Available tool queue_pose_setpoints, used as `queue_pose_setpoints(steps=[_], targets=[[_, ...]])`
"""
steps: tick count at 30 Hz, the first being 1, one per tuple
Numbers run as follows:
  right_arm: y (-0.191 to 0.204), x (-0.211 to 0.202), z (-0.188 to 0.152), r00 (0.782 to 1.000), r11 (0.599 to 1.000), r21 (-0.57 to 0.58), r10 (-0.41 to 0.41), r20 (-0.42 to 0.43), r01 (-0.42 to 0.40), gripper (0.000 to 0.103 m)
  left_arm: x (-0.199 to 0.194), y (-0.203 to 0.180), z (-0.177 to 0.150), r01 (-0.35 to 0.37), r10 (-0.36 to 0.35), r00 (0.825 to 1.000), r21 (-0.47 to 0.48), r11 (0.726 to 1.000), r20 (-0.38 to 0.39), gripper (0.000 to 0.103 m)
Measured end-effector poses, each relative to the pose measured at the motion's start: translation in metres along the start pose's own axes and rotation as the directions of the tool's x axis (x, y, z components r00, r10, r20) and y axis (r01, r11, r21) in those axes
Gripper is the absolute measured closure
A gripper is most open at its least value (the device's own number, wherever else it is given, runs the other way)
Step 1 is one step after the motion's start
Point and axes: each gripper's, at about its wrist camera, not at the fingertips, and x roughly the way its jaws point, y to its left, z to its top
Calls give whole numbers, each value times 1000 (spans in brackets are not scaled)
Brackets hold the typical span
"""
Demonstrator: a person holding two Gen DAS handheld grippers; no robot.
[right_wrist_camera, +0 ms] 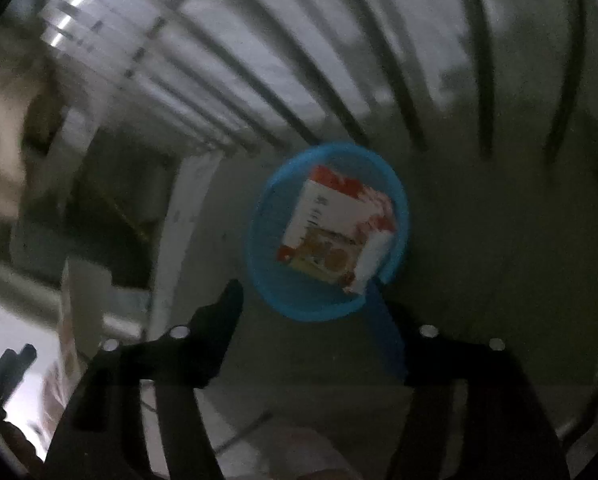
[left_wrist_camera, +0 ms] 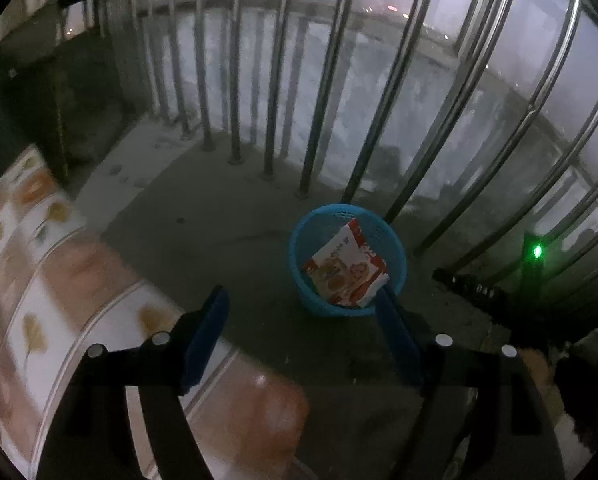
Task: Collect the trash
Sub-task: 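Move both tools back to the table toward the clear plastic bag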
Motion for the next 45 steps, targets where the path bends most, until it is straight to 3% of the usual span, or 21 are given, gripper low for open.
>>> queue_pose_setpoints(steps=[3, 8, 12, 16, 21, 24, 28, 33, 36, 40, 42, 45], targets=[[45, -20, -3, 999, 987, -158, -21, 27, 25, 28, -27, 14, -28, -18, 19, 1000, -35, 999, 3, 30], [118, -53, -25, 991, 919, -388, -19, 133, 70, 9, -82, 43, -79, -68, 73, 996, -116, 991, 43, 29], [168, -62, -55, 984, 836, -537, -17, 179, 112, 8, -128, 75, -120, -97, 127, 986, -239, 966, 113, 24], [208, -65, -85, 975, 748, -636, -60, 216, 187, 8, -165, 106, -159, -154, 218, 966, -359, 921, 143, 24], [246, -83, -126, 956, 604, -764, 14, 292, 224, 8, -205, 142, -205, -194, 301, 942, -492, 849, 148, 24], [263, -86, -144, 962, 507, -839, 63, 264, 197, 8, -225, 163, -230, -199, 350, 921, -569, 798, 169, 24], [284, -90, -153, 976, 452, -886, 125, 178, 103, 8, -237, 183, -252, -201, 405, 892, -629, 751, 199, 23], [317, -102, -169, 970, 435, -900, 222, 97, -9, 8, -248, 212, -275, -143, 413, 878, -688, 711, 244, 23], [335, -96, -174, 963, 474, -869, 269, -15, -145, 8, -257, 233, -277, -65, 404, 860, -718, 693, 311, 23], [361, -73, -175, 945, 534, -787, 270, -186, -308, 8, -267, 262, -273, 5, 414, 829, -745, 667, 376, 23], [372, -58, -174, 911, 584, -700, 285, -298, -411, 8, -267, 276, -270, 35, 412, 819, -752, 659, 399, 23], [382, -34, -174, 826, 647, -525, 341, -450, -553, 13, -263, 298, -264, 94, 392, 813, -761, 642, 431, 23]])
